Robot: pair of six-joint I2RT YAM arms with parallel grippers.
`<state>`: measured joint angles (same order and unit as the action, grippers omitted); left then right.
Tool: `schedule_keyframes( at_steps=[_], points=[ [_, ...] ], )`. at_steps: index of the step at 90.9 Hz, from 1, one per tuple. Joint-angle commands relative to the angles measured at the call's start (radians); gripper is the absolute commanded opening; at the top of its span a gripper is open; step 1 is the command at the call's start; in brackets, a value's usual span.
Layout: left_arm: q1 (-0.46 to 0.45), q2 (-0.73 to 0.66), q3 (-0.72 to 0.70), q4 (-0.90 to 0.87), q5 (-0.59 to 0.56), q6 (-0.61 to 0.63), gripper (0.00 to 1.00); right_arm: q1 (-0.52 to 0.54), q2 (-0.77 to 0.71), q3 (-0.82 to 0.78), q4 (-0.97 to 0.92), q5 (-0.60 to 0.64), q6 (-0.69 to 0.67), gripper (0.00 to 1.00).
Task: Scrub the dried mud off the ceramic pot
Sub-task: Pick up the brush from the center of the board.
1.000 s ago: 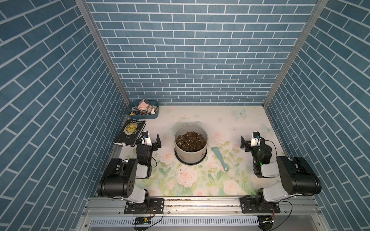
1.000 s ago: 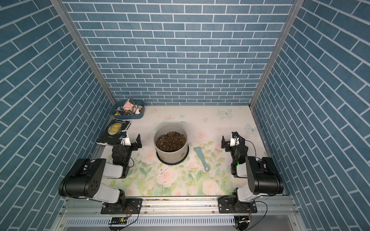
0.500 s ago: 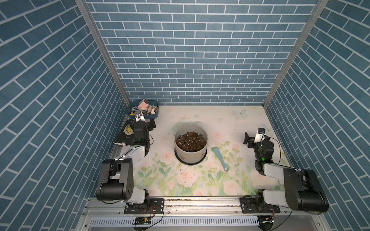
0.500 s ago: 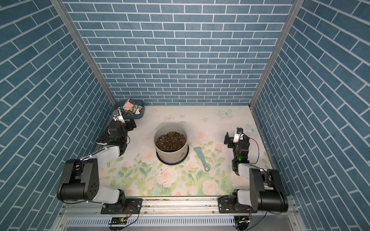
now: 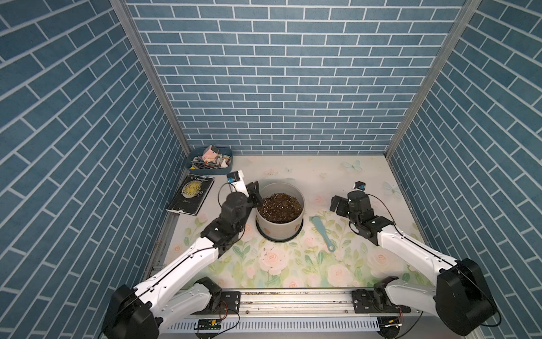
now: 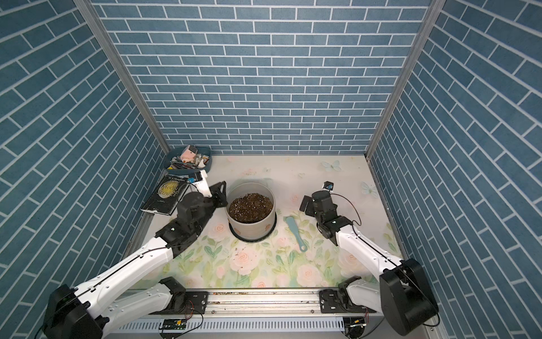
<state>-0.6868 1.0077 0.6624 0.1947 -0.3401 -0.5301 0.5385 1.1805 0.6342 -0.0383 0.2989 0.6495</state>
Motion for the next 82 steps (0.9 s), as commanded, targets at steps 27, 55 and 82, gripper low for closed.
schedule_keyframes(
  at_steps=[27, 55, 82],
  points=[
    [-0.163, -0.125, -0.115, 0.008, -0.125, -0.026, 0.32, 0.19, 0.156, -0.104, 0.045, -0.127, -0.106, 0.82],
    [-0.163, -0.228, -0.148, -0.046, -0.179, -0.054, 0.41, 0.194, 0.263, -0.104, 0.112, -0.184, -0.108, 0.68],
    [-0.163, -0.258, -0.191, -0.047, -0.14, -0.088, 0.41, 0.227, 0.273, -0.148, 0.047, -0.115, -0.063, 0.65]
  ],
)
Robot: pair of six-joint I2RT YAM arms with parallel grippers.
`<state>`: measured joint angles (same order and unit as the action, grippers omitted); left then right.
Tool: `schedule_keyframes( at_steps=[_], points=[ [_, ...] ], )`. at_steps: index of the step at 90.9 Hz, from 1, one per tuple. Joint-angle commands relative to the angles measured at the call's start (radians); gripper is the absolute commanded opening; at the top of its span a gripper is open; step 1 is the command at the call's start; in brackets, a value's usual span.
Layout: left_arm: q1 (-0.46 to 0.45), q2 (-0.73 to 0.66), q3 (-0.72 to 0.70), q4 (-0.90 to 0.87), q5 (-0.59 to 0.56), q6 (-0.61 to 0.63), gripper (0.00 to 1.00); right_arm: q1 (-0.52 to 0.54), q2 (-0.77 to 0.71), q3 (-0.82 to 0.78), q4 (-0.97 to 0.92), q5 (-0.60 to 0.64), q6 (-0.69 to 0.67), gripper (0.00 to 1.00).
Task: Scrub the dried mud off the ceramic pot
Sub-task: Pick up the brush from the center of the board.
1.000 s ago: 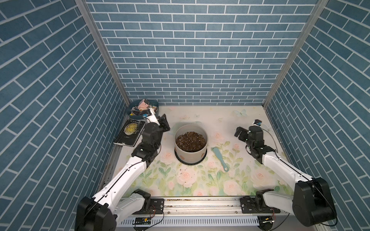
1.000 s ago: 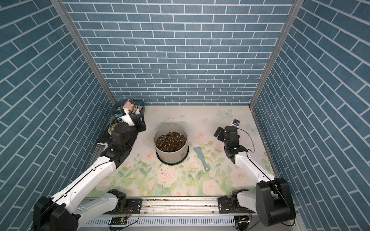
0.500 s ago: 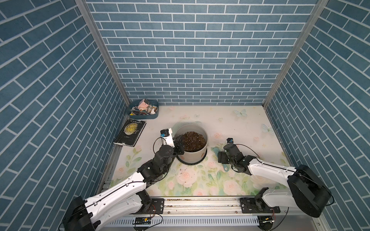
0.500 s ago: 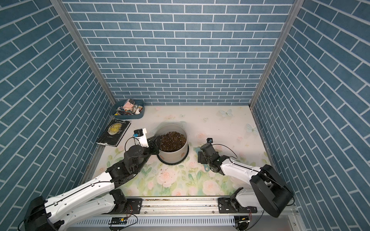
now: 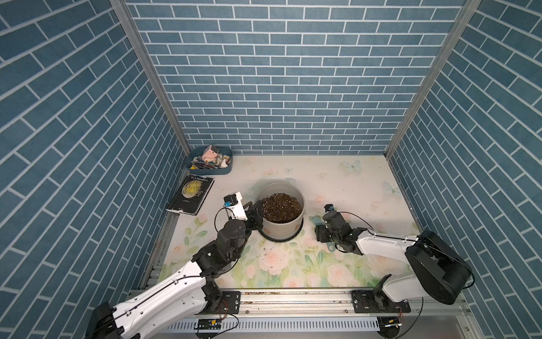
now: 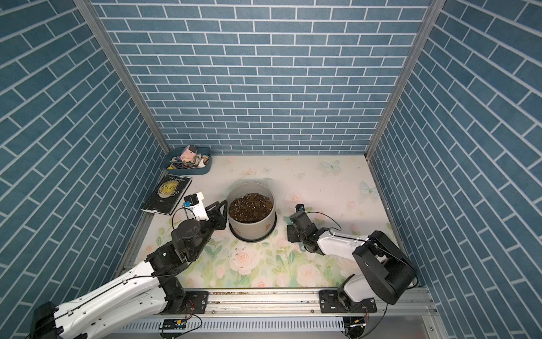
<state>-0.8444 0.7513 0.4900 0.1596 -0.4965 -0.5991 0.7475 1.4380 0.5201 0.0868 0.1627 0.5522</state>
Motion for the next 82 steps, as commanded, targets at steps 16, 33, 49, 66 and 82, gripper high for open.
schedule_keyframes(
  at_steps=[16, 33, 49, 66, 82],
  points=[
    [-0.005, 0.0, -0.026, 0.009, 0.052, -0.021, 0.41, 0.074, -0.025, -0.071, -0.126, 0.063, 0.083, 0.61],
    [-0.005, 0.017, -0.032, 0.055, 0.074, -0.026, 0.41, 0.12, -0.017, -0.071, -0.17, 0.078, 0.115, 0.46],
    [-0.005, 0.043, -0.012, 0.057, 0.103, -0.031, 0.41, 0.136, 0.011, -0.046, -0.22, 0.116, 0.141, 0.19],
    [-0.005, 0.042, -0.011, 0.092, 0.189, -0.033, 0.52, 0.136, -0.076, -0.042, -0.246, 0.156, 0.154, 0.0],
    [-0.006, 0.056, 0.008, 0.127, 0.297, -0.025, 0.61, 0.135, -0.251, -0.062, -0.189, 0.128, 0.161, 0.0]
  ],
)
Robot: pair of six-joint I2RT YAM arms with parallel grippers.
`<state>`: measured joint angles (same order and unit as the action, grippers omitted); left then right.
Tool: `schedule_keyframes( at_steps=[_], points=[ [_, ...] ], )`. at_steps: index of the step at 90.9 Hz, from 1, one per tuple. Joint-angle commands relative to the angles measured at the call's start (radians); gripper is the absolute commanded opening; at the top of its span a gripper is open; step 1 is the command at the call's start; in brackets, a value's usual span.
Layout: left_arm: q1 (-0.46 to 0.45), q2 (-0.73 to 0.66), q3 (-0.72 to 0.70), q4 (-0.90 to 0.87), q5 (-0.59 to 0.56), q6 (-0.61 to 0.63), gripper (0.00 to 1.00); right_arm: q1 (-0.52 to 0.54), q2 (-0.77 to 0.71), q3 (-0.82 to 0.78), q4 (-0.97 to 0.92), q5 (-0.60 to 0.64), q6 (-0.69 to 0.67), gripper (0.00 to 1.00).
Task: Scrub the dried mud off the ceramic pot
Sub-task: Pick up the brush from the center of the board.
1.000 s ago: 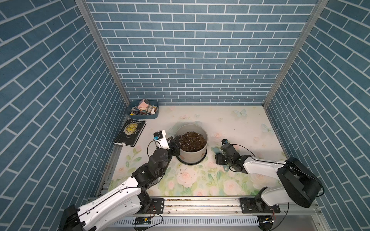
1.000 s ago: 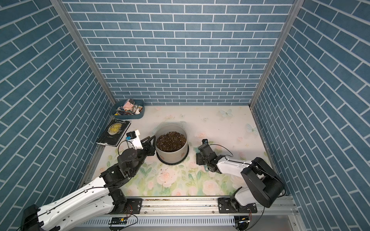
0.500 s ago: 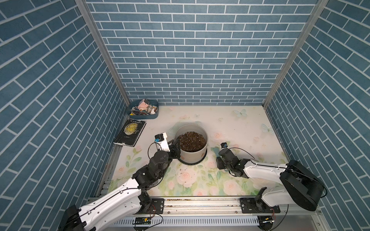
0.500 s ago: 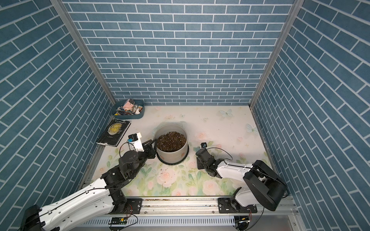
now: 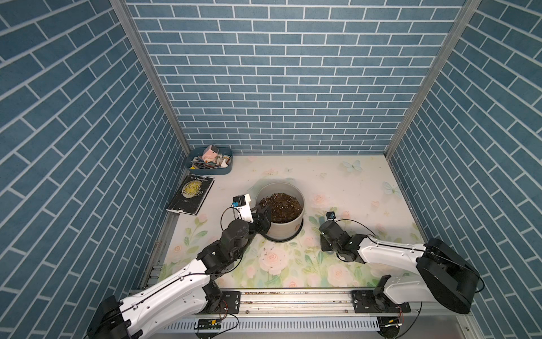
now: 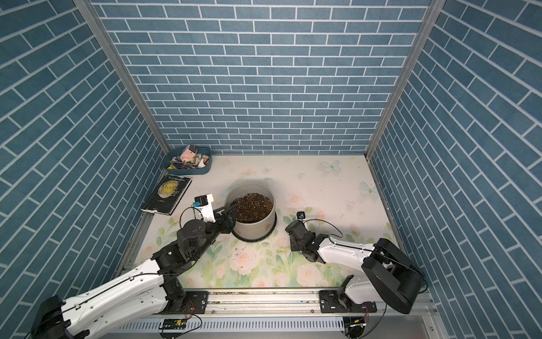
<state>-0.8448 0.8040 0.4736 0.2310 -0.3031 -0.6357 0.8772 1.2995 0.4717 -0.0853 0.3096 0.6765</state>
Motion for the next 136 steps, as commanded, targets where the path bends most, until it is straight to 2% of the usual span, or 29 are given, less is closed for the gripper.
schedule_keyframes(
  at_steps=[1, 14, 22, 34, 41, 54, 69, 93, 117, 124, 136],
  points=[
    [-0.005, 0.002, 0.023, 0.065, 0.115, 0.012, 0.61, 0.006, -0.126, -0.014, -0.008, -0.023, 0.037, 0.0],
    [-0.005, -0.007, 0.022, 0.145, 0.224, 0.019, 0.69, -0.006, -0.291, 0.003, 0.064, -0.107, 0.036, 0.0],
    [-0.005, -0.003, 0.026, 0.207, 0.295, 0.016, 0.8, -0.013, -0.353, 0.04, 0.114, -0.189, 0.012, 0.0],
    [-0.002, 0.038, 0.034, 0.306, 0.422, -0.004, 0.95, -0.018, -0.442, 0.071, 0.273, -0.367, -0.01, 0.0],
    [-0.001, 0.069, 0.06, 0.37, 0.506, -0.009, 1.0, -0.022, -0.479, 0.071, 0.383, -0.489, -0.014, 0.0],
    [0.01, 0.087, 0.058, 0.511, 0.653, -0.026, 1.0, -0.027, -0.486, 0.101, 0.517, -0.657, 0.005, 0.0],
    [0.03, 0.096, 0.057, 0.59, 0.696, -0.057, 1.0, -0.028, -0.455, 0.137, 0.59, -0.774, 0.031, 0.0],
    [0.053, 0.179, 0.053, 0.796, 0.842, -0.148, 1.0, -0.027, -0.407, 0.134, 0.68, -0.863, 0.083, 0.0],
    [0.055, 0.239, 0.05, 0.87, 0.833, -0.178, 0.99, -0.027, -0.367, 0.094, 0.812, -0.926, 0.158, 0.0],
    [0.055, 0.266, 0.058, 0.894, 0.83, -0.191, 0.94, -0.026, -0.358, 0.08, 0.839, -0.935, 0.176, 0.0],
    [0.054, 0.303, 0.096, 0.859, 0.8, -0.197, 0.78, -0.027, -0.354, 0.072, 0.841, -0.937, 0.185, 0.0]
  ],
)
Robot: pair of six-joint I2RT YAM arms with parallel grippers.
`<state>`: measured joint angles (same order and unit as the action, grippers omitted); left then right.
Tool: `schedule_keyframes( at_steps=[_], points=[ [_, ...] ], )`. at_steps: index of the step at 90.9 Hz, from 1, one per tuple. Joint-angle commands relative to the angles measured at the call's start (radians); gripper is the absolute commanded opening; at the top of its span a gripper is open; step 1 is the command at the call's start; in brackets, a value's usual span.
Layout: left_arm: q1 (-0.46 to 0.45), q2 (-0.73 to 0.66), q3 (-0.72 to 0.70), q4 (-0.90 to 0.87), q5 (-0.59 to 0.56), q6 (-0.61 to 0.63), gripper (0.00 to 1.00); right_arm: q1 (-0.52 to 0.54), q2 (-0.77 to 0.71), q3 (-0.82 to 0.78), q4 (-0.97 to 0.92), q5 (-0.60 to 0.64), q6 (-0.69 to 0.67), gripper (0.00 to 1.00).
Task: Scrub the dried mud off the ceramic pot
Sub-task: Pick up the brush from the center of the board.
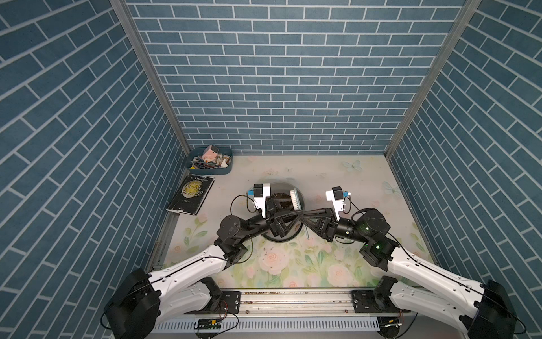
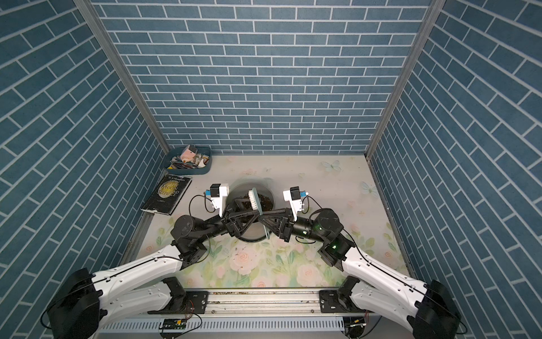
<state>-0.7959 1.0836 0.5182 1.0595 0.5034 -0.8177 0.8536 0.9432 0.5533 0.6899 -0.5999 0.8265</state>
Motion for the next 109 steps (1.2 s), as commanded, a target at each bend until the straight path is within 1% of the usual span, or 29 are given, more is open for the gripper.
schedule_keyframes(
  at_steps=[1, 11, 20, 24, 29, 33, 42, 48, 51, 58, 61, 62, 63, 65, 67, 69, 72, 78, 91, 103, 109],
  points=[
    [0.006, 0.027, 0.054, 0.03, -0.007, -0.015, 0.76, -0.003, 0.003, -0.01, 0.063, -0.028, 0.035, 0.0],
    [0.007, 0.058, 0.074, 0.044, 0.002, -0.031, 0.61, -0.003, 0.006, -0.013, 0.062, -0.028, 0.039, 0.0],
    [0.007, 0.069, 0.077, 0.056, -0.005, -0.04, 0.51, -0.003, 0.004, -0.019, 0.059, -0.022, 0.039, 0.0],
    [0.007, 0.072, 0.078, 0.053, -0.01, -0.039, 0.44, -0.004, 0.004, -0.021, 0.055, -0.017, 0.039, 0.0],
    [0.007, 0.076, 0.077, 0.047, -0.019, -0.04, 0.32, -0.002, 0.003, -0.024, 0.05, -0.012, 0.038, 0.0],
    [0.007, 0.078, 0.08, 0.041, -0.028, -0.041, 0.23, -0.003, 0.004, -0.026, 0.047, -0.007, 0.036, 0.0],
    [0.007, 0.084, 0.09, 0.015, -0.054, -0.042, 0.13, -0.003, -0.001, -0.023, 0.02, 0.011, 0.024, 0.0],
    [0.007, 0.085, 0.115, -0.074, -0.116, -0.02, 0.0, -0.002, -0.009, -0.013, -0.038, 0.051, -0.001, 0.0],
    [0.007, 0.086, 0.132, -0.141, -0.159, -0.006, 0.0, -0.002, -0.016, -0.004, -0.086, 0.075, -0.022, 0.0],
    [0.007, 0.097, 0.163, -0.272, -0.267, 0.009, 0.0, -0.002, -0.022, 0.029, -0.22, 0.171, -0.082, 0.16],
    [0.007, 0.104, 0.173, -0.306, -0.307, 0.009, 0.0, -0.001, -0.023, 0.047, -0.288, 0.212, -0.107, 0.32],
    [0.007, 0.106, 0.177, -0.321, -0.319, 0.008, 0.0, -0.001, -0.023, 0.052, -0.303, 0.223, -0.115, 0.35],
    [0.007, 0.109, 0.18, -0.335, -0.331, 0.006, 0.0, 0.0, -0.023, 0.058, -0.318, 0.243, -0.122, 0.44],
    [0.007, 0.114, 0.188, -0.36, -0.352, 0.003, 0.0, 0.003, -0.023, 0.07, -0.36, 0.281, -0.138, 0.56],
    [0.007, 0.121, 0.197, -0.384, -0.372, 0.001, 0.0, 0.007, -0.024, 0.081, -0.406, 0.322, -0.151, 0.66],
    [0.007, 0.127, 0.206, -0.412, -0.391, -0.002, 0.0, 0.012, -0.026, 0.092, -0.434, 0.354, -0.164, 0.7],
    [0.007, 0.135, 0.217, -0.441, -0.411, -0.01, 0.0, 0.024, -0.027, 0.104, -0.469, 0.404, -0.186, 0.73],
    [0.007, 0.146, 0.227, -0.463, -0.432, -0.029, 0.0, 0.06, -0.023, 0.134, -0.543, 0.5, -0.222, 0.73],
    [0.007, 0.164, 0.244, -0.487, -0.428, -0.069, 0.0, 0.176, 0.031, 0.218, -0.693, 0.786, -0.296, 0.74],
    [0.007, 0.164, 0.243, -0.498, -0.433, -0.103, 0.0, 0.229, 0.125, 0.29, -0.809, 0.998, -0.316, 0.76],
    [0.009, 0.164, 0.243, -0.506, -0.432, -0.114, 0.0, 0.255, 0.142, 0.285, -0.809, 1.095, -0.312, 0.77]
  ],
)
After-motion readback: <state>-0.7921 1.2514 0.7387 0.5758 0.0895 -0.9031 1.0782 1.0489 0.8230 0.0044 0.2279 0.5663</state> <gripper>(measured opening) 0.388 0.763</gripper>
